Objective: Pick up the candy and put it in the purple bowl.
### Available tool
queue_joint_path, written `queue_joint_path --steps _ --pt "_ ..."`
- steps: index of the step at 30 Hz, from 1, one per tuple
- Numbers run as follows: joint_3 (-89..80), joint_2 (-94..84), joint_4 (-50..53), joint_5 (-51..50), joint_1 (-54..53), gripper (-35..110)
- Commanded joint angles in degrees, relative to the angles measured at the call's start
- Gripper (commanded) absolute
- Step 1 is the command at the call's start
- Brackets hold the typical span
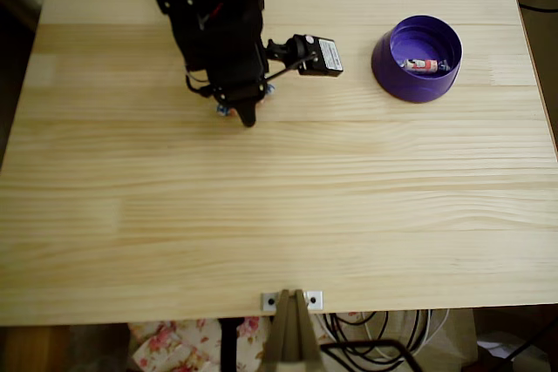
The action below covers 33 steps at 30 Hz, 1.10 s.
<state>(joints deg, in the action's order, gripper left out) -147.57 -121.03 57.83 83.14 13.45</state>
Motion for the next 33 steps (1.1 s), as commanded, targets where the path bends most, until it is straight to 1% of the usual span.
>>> queue_joint_path --steps 1,5,9,15,18,20,22,23,25,27,28,30,33 --pt "0.44 -0.62 0.62 0.53 0.09 14" --pt "0.44 -0.62 0.44 -0.35 0.00 10" --pt "0.44 -0.62 0.53 -1.85 0.44 1" --pt "1.32 -2.11 2.11 -4.04 0.62 1" --pt "1.58 -7.29 3.78 -7.38 1.85 1" --pt "1.41 -13.27 4.92 -11.69 3.43 1" --pt "0.09 -20.83 5.01 -18.37 5.71 1" --pt "-0.88 -25.40 5.01 -22.94 7.12 0" --pt "-3.96 -37.09 5.01 -36.39 10.02 0" --pt "-6.33 -48.25 6.15 -45.09 12.13 0" --pt "-6.15 -50.27 7.29 -46.85 13.01 0" --pt "-4.13 -48.16 8.88 -47.81 14.33 0" --pt "-3.78 -49.22 8.88 -50.71 16.17 0"
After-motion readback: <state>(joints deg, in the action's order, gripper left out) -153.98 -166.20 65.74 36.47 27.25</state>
